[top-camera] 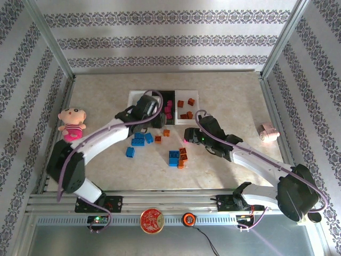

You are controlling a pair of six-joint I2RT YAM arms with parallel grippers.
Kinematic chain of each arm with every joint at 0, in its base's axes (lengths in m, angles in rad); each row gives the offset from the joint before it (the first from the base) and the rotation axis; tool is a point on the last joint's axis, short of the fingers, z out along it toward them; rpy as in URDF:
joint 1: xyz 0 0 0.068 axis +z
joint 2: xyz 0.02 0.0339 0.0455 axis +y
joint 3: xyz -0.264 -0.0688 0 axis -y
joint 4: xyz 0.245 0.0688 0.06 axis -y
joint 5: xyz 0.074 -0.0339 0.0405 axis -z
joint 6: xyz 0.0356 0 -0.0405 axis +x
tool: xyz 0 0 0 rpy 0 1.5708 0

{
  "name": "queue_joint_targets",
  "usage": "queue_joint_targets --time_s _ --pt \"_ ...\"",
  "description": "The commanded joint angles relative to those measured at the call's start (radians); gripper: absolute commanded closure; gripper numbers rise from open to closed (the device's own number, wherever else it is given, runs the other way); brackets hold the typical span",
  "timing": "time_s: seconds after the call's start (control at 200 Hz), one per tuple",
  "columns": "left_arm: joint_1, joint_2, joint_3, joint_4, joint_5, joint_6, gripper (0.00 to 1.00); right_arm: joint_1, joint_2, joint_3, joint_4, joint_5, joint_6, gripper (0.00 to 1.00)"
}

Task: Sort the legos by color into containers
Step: Place the lego in the container.

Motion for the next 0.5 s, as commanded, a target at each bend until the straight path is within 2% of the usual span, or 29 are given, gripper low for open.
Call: queue_joint_targets --time_s 0.0,0.35,0.435,0.495 --pt "0.06 0.129 0.111 0.005 0.033 0.032 0.73 -0.011 -0.024 -0.025 -0.002 0.01 0.017 0.35" --pt "0.123 0.48 0.474 -0.096 -0.006 0.019 0.71 -0.011 -0.081 -0.084 -0.036 0.012 0.027 0.34" --pt "0.125 0.533 0.55 -0.135 -0.004 0.017 0.65 -0.011 -0.096 -0.09 -0.05 0.014 0.025 0.34" --pt "0.125 0.545 0.578 -0.144 0.005 0.012 0.57 -0.012 -0.104 -0.093 -0.062 0.019 0.021 0.34"
